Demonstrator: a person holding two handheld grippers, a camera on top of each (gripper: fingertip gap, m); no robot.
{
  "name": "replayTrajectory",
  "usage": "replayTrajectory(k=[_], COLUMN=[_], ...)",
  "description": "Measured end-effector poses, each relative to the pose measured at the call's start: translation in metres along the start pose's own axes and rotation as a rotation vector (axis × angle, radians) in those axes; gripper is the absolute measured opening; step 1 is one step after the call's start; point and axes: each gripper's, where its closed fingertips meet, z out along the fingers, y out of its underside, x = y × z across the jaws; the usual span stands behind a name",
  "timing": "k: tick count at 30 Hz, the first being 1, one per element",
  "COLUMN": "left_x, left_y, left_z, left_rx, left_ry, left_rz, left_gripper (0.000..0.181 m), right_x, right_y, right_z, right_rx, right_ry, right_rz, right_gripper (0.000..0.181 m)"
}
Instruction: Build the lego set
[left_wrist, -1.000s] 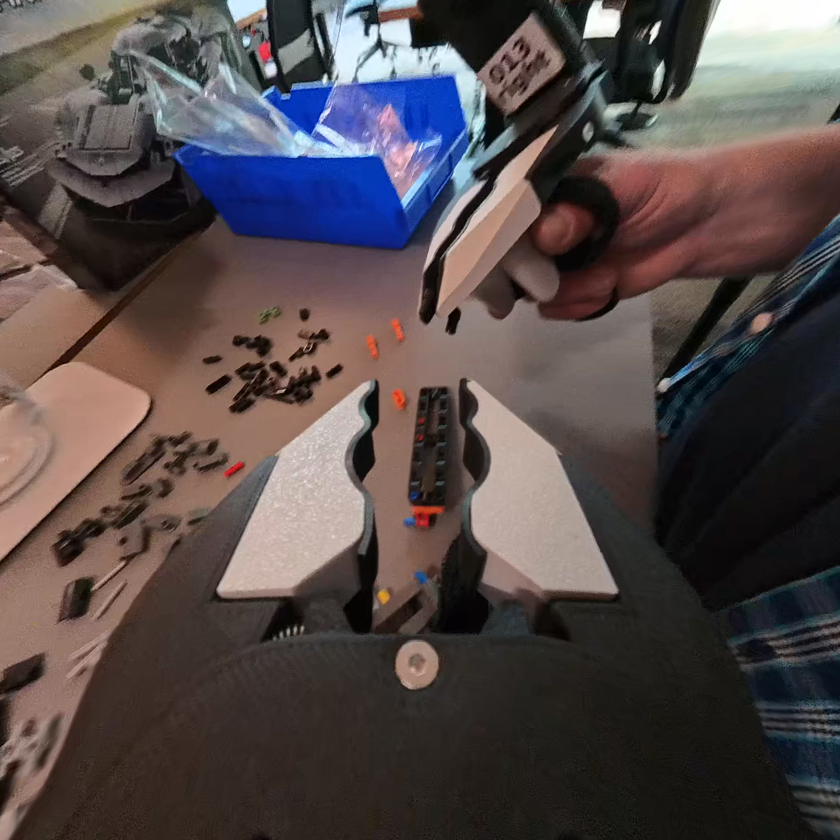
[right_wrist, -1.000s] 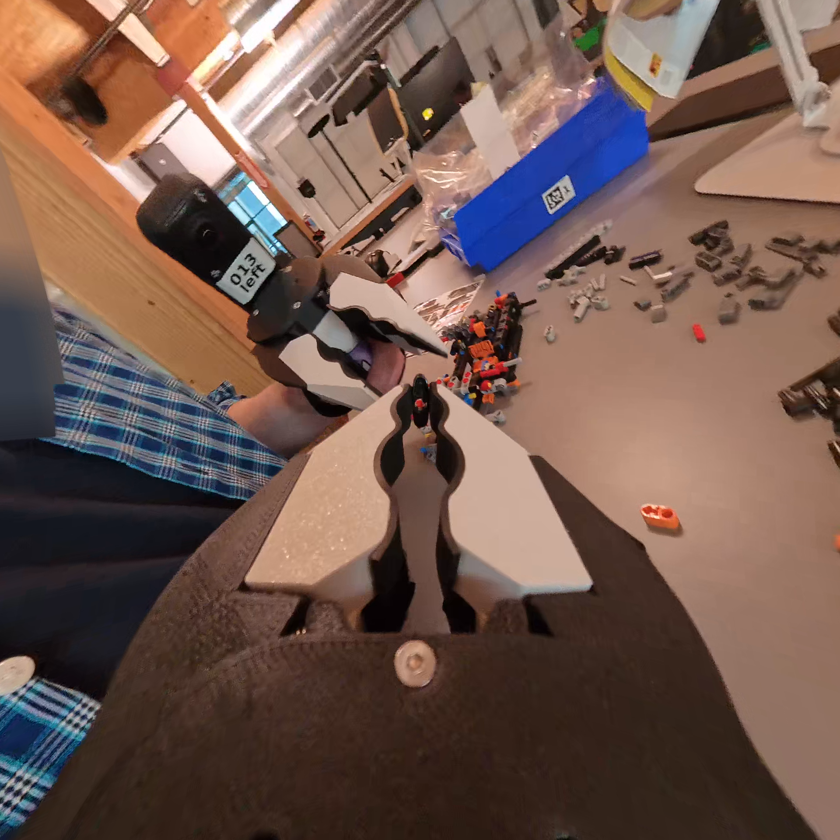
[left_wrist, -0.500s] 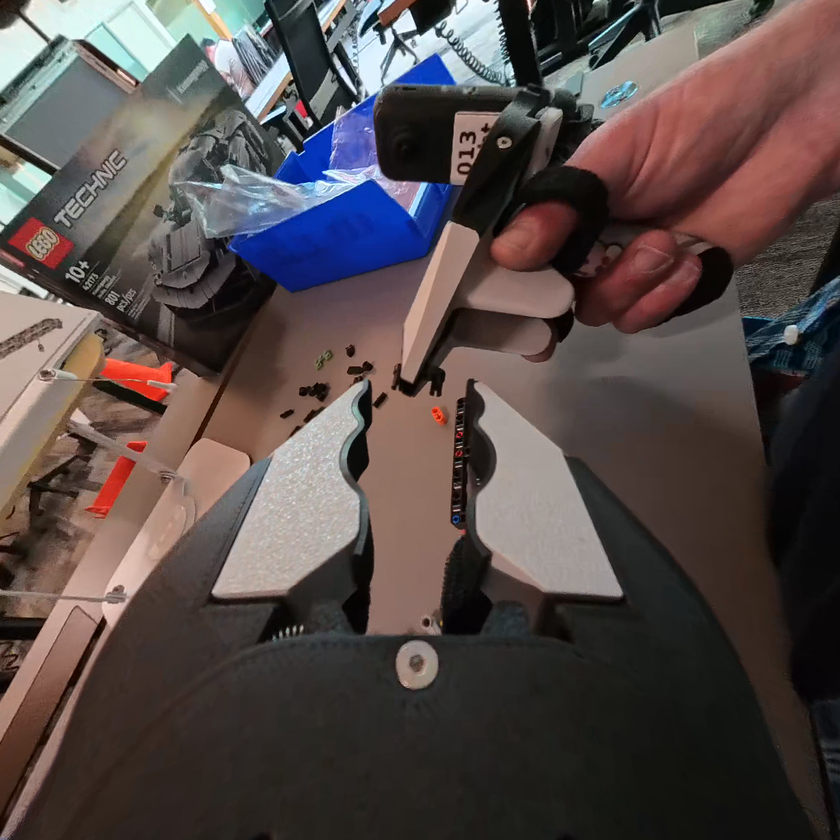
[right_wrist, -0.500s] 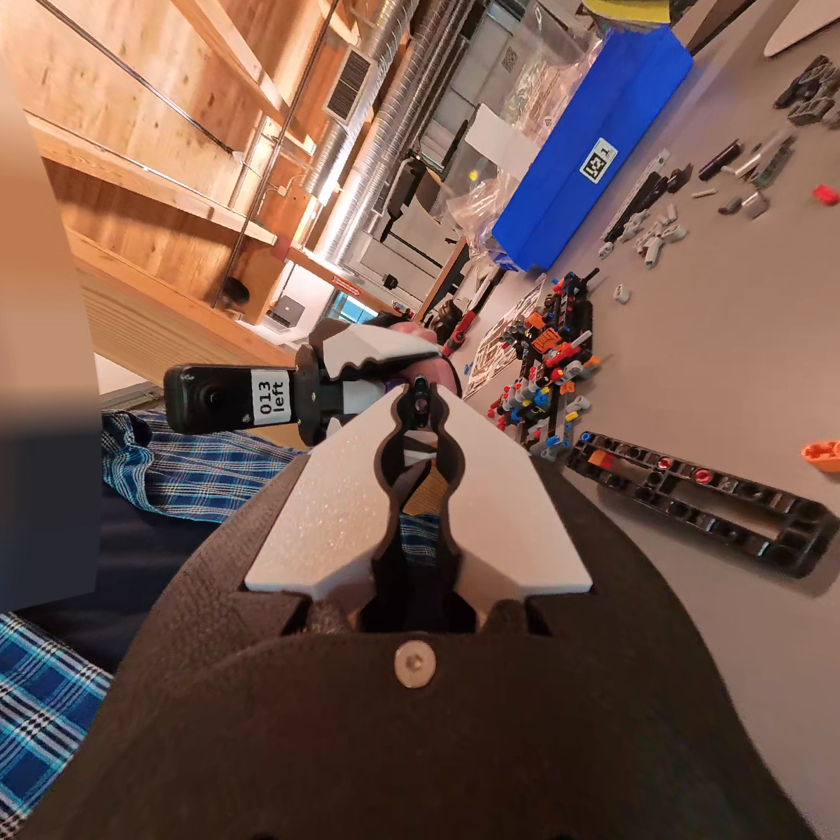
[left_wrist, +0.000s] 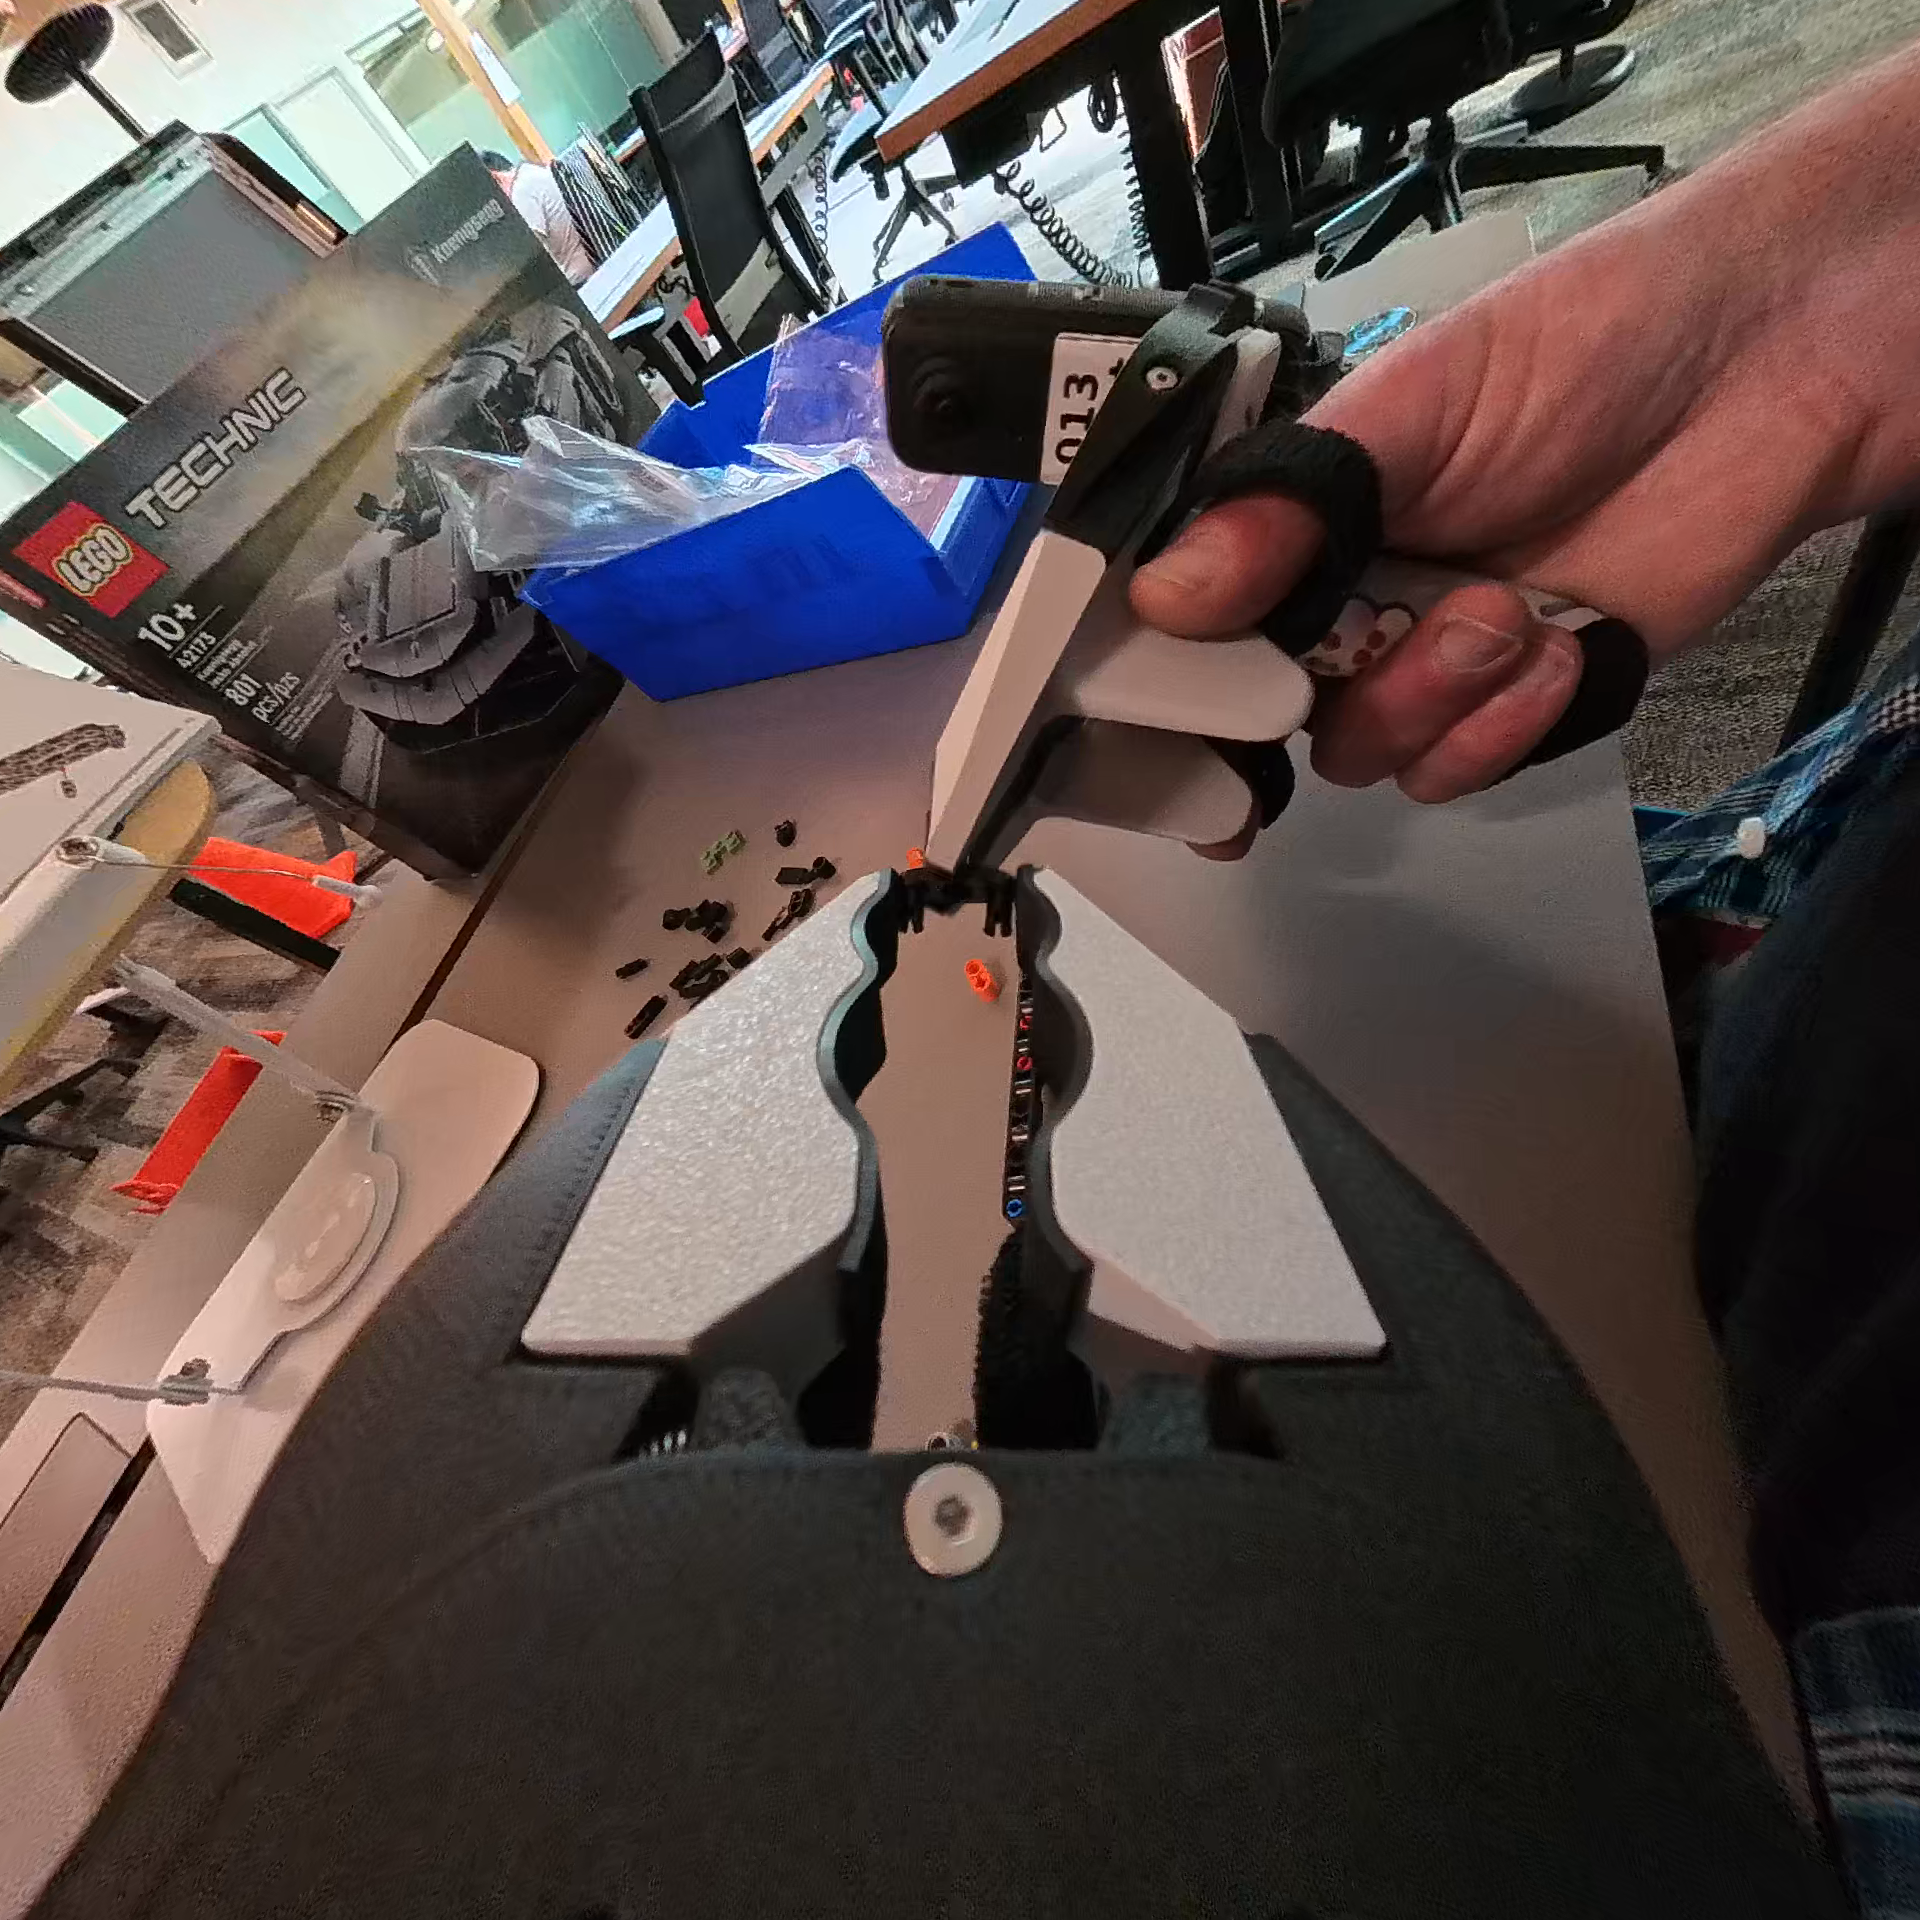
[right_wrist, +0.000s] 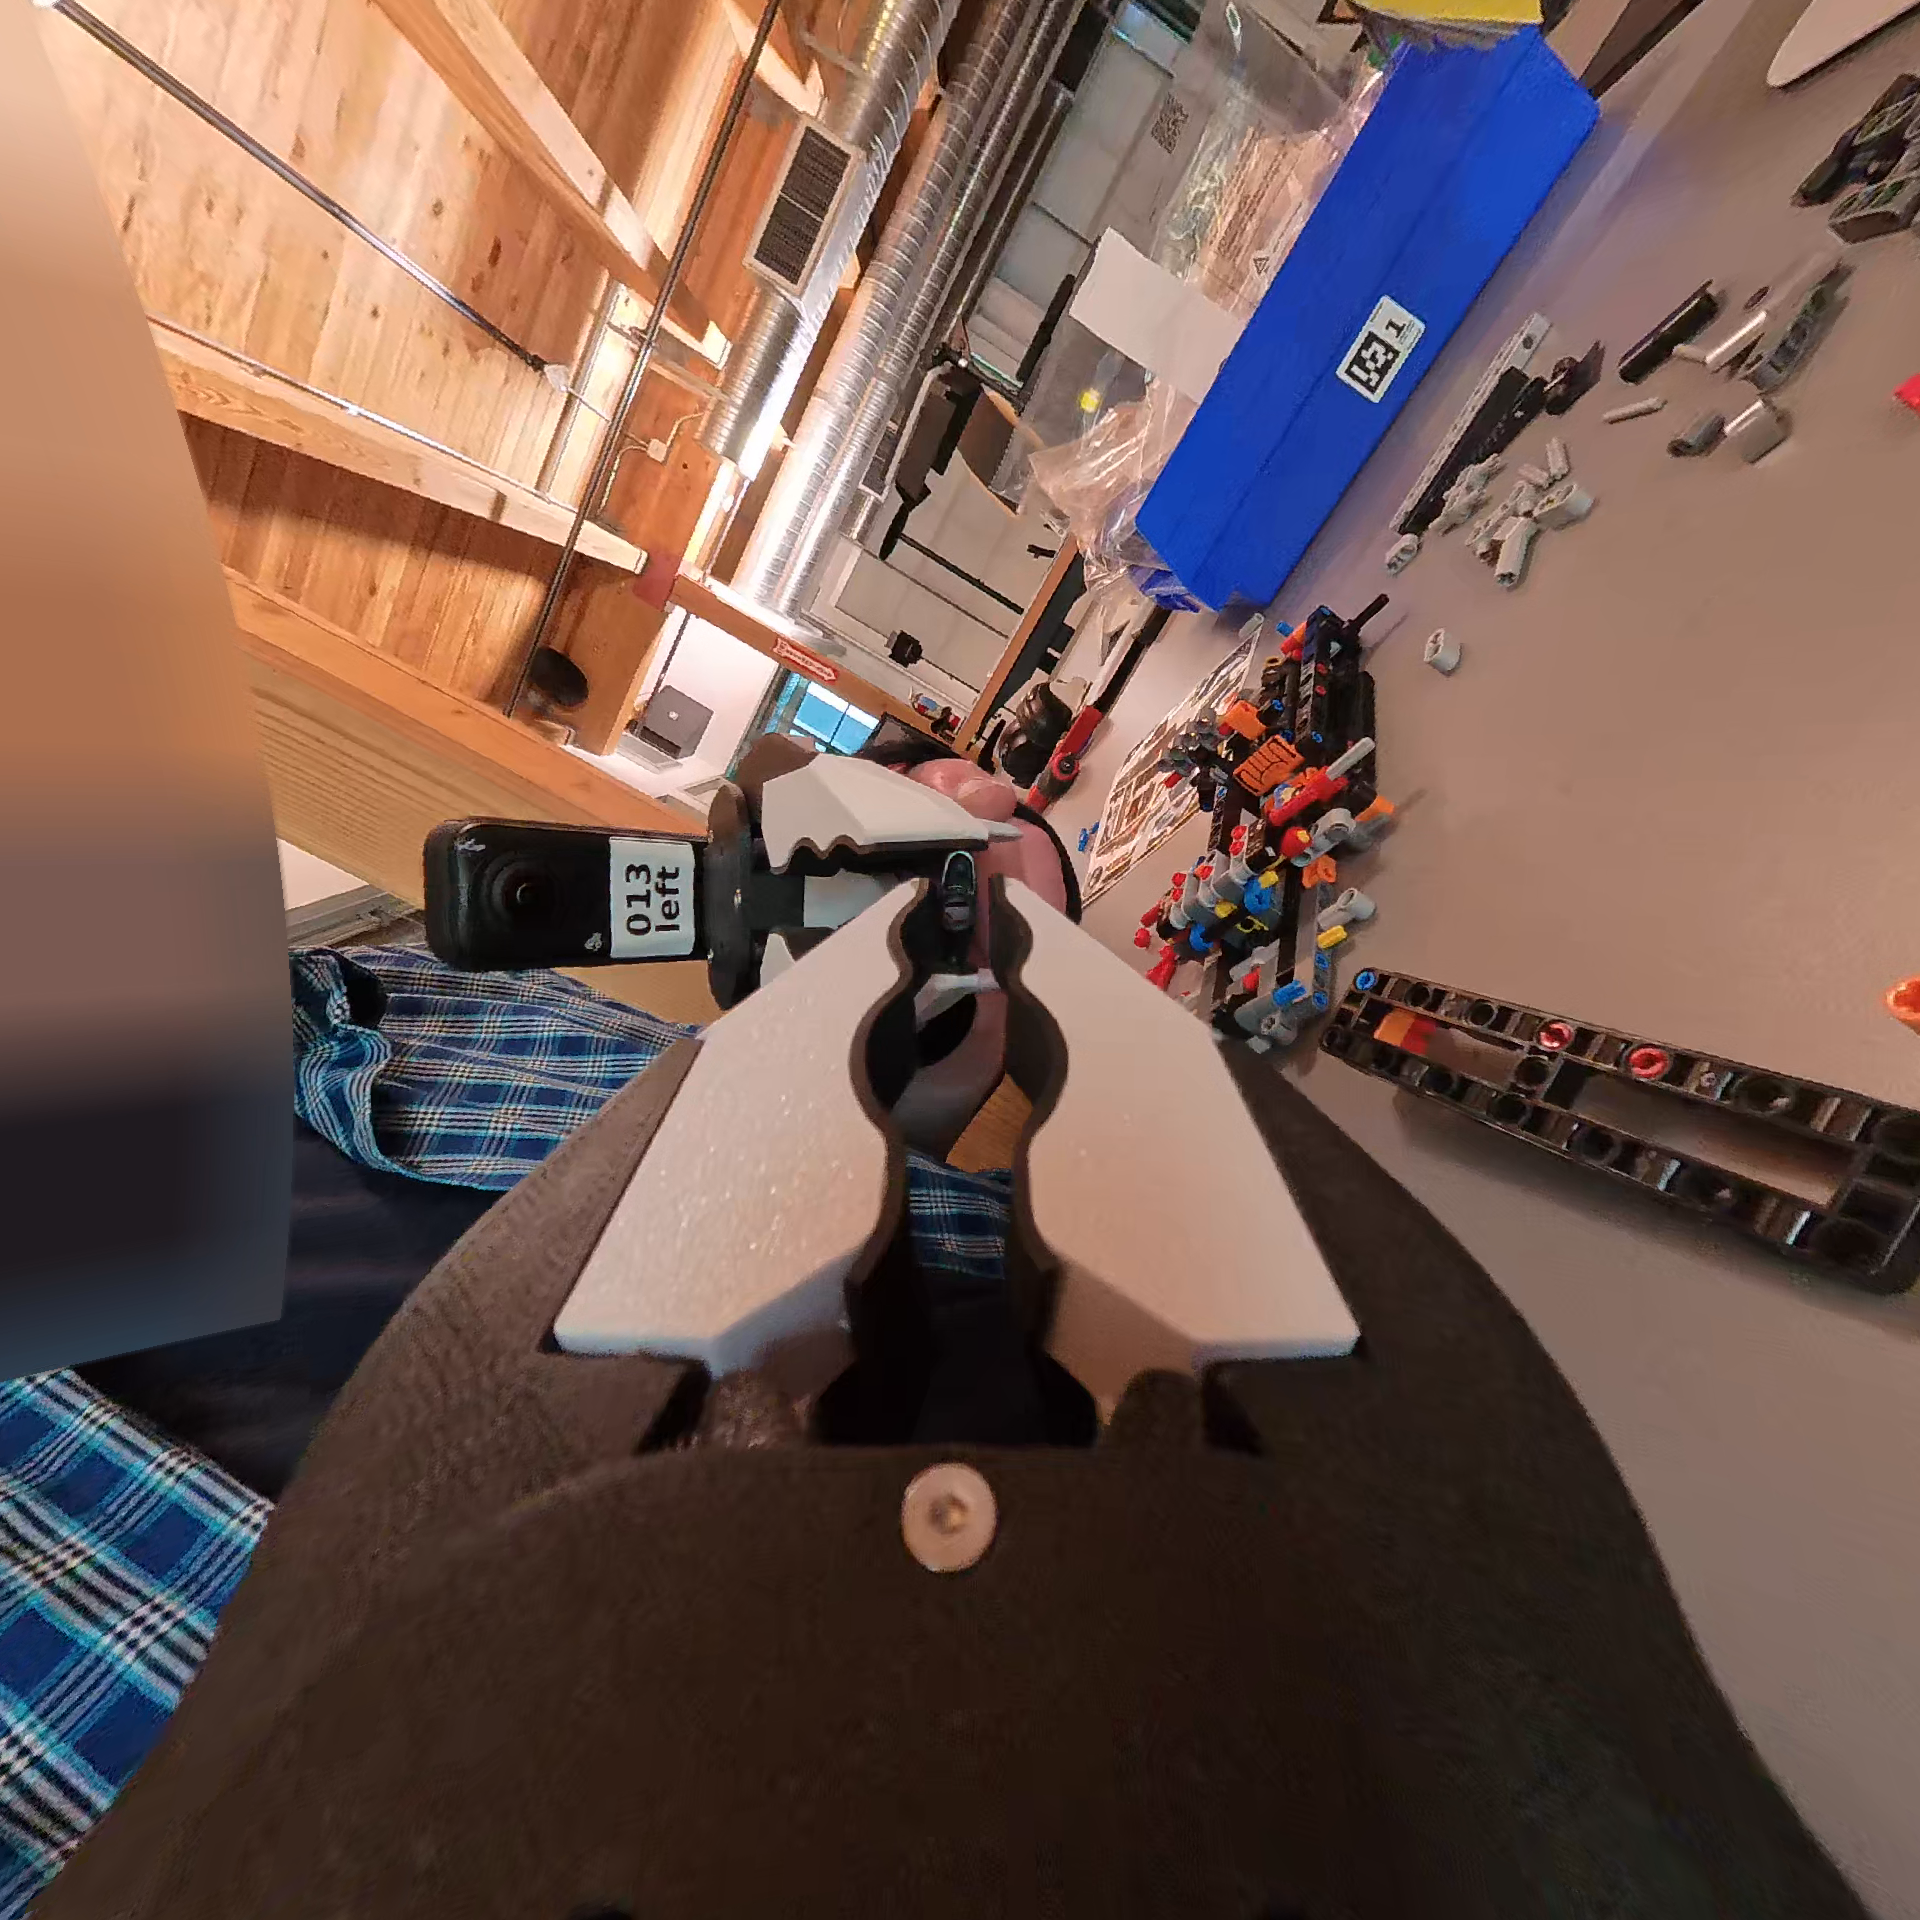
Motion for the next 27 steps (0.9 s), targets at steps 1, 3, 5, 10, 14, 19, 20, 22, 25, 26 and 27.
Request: replayTrajectory(k=[1,3,5,10,14,19,20,22,25,26,27], left_x=[0.0,0.001,0.002,-0.002,0.012,0.032,0.034,0.036,0.04,0.041,0.043], left_y=[0.0,0.001,0.003,0.045,0.088,0.116,0.12,0.118,0.115,0.113,0.111], left_z=[0.0,0.0,0.0,-0.001,0.002,0.011,0.013,0.015,0.02,0.022,0.025], left_rx=[0.004,0.002,0.005,-0.186,-0.415,-0.599,-0.624,-0.618,-0.638,-0.637,-0.643], left_ry=[0.001,0.012,0.021,0.098,0.207,0.291,0.294,0.3,0.286,0.28,0.265], left_rz=[-0.004,-0.015,-0.043,-0.169,-0.273,-0.291,-0.304,-0.328,-0.335,-0.348,-0.354], left_gripper=[0.021,0.021,0.021,0.044,0.054,0.052,0.049,0.031,0.025,0.025,0.025], right_x=[-0.001,0.0,0.002,0.025,0.041,0.055,0.058,0.063,0.069,0.07,0.072], right_y=[0.0,0.001,0.002,0.005,0.012,0.016,0.018,0.019,0.019,0.019,0.02], right_z=[0.0,0.0,0.0,-0.009,-0.017,-0.02,-0.021,-0.021,-0.022,-0.023,-0.025], right_rx=[-0.002,-0.006,-0.016,-0.068,-0.122,-0.145,-0.155,-0.173,-0.205,-0.217,-0.231], right_ry=[-0.007,0.003,0.025,0.201,0.297,0.348,0.362,0.38,0.41,0.42,0.438], right_rz=[0.001,-0.011,-0.024,-0.127,-0.171,-0.182,-0.19,-0.205,-0.23,-0.24,-0.252], right_gripper=[0.005,0.004,0.004,0.004,0.004,0.004,0.004,0.004,0.004,0.004,0.004])
